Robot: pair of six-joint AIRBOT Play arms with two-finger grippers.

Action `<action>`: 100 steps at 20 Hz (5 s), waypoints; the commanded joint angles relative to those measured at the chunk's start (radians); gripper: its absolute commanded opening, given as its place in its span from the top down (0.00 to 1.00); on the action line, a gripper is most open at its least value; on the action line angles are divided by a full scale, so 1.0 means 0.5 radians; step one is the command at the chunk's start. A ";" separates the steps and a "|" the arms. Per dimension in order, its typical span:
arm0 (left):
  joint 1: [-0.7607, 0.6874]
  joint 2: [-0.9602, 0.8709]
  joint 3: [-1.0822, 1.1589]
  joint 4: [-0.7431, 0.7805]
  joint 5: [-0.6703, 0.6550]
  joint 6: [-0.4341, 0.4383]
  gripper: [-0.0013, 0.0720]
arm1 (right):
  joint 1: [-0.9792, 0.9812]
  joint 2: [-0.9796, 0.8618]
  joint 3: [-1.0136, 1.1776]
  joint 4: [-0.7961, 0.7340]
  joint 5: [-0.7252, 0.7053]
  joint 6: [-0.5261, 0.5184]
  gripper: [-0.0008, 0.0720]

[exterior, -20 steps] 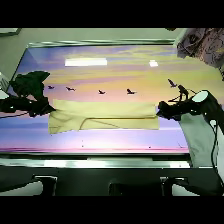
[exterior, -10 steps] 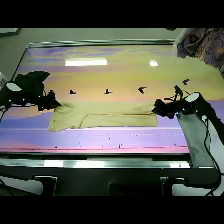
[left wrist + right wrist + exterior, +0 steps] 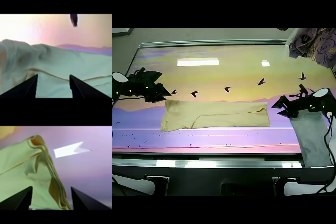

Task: Fold the clothes and pants, and hang the long-sleeved shirts on hangers.

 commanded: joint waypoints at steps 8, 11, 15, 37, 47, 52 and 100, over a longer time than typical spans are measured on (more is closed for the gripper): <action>-0.088 0.116 0.095 0.214 -0.043 -0.082 0.35 | -0.067 -0.340 0.021 0.393 0.132 -0.294 0.23; -0.109 0.117 0.095 0.214 -0.042 -0.082 0.35 | 0.050 -0.364 0.021 0.384 0.124 -0.300 0.25; -0.140 0.117 0.095 0.212 -0.035 -0.074 0.34 | 0.253 -0.367 0.022 0.351 0.081 -0.290 0.64; -1.804 -0.628 0.183 -1.367 1.055 -0.150 0.96 | 0.259 0.547 1.024 -0.719 0.900 0.402 0.95; -2.000 -0.914 0.555 -1.718 1.093 -0.150 0.96 | 0.259 0.563 1.183 -0.742 0.978 0.455 0.95; -1.637 -0.690 0.555 -1.145 0.554 -0.270 0.97 | 0.263 0.563 1.180 -0.473 0.936 0.604 0.95; -0.459 0.307 0.555 0.122 -0.245 -0.413 0.96 | 0.047 0.172 0.473 0.213 0.490 -0.009 0.25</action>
